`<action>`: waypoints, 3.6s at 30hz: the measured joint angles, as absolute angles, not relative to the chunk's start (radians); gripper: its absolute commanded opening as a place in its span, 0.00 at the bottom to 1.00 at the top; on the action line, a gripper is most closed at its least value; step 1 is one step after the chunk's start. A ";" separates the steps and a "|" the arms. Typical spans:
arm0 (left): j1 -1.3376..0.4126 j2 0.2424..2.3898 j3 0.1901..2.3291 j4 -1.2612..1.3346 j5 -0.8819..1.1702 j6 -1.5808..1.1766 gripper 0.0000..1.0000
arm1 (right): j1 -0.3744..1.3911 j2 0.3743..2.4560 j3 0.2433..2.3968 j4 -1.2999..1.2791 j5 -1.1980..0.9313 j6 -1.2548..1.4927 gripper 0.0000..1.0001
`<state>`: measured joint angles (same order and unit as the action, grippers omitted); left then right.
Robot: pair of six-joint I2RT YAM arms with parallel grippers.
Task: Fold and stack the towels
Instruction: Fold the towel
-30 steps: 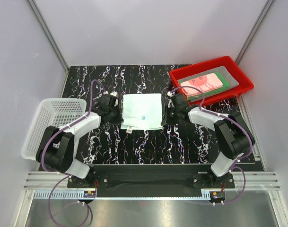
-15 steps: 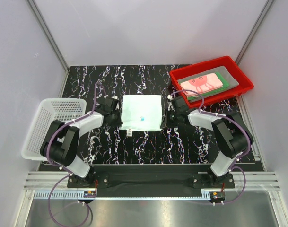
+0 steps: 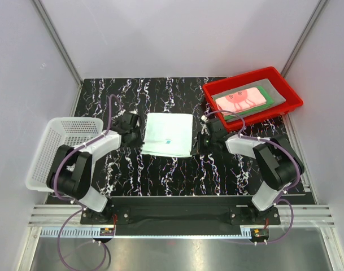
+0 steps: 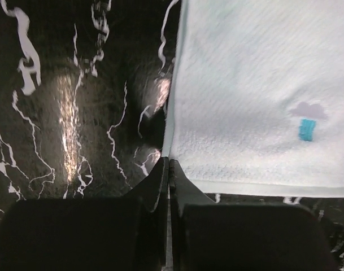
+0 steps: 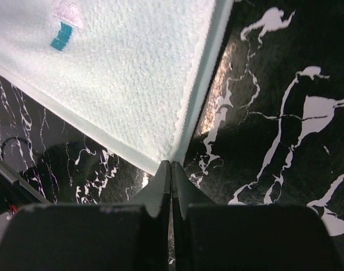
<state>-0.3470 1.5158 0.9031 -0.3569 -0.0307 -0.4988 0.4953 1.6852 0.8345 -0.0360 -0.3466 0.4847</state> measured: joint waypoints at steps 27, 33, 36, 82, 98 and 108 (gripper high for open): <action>-0.242 1.687 1.353 -0.455 0.038 -0.263 0.44 | 0.439 1.671 1.085 -0.262 -0.379 0.302 0.46; -0.196 1.959 1.588 -0.466 0.221 -0.071 0.45 | 0.366 1.819 1.423 -0.365 -0.377 0.096 0.47; -0.186 2.101 1.680 -0.529 0.272 -0.003 0.46 | 0.348 1.937 1.560 -0.427 -0.384 -0.002 0.48; -0.167 2.522 2.264 -0.951 0.477 0.386 0.06 | 0.297 2.554 2.328 -0.971 -0.570 -0.569 0.00; -0.181 2.364 2.086 -0.836 0.464 0.333 0.00 | 0.297 2.415 2.161 -0.852 -0.468 -0.568 0.00; -0.184 2.210 2.070 -0.783 0.443 0.329 0.00 | 0.298 2.209 2.009 -0.692 -0.461 -0.569 0.00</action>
<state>-0.1837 2.2097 2.0701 -0.7830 0.4435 0.3286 0.2981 2.2093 2.0090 -0.6922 -0.4614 -0.5690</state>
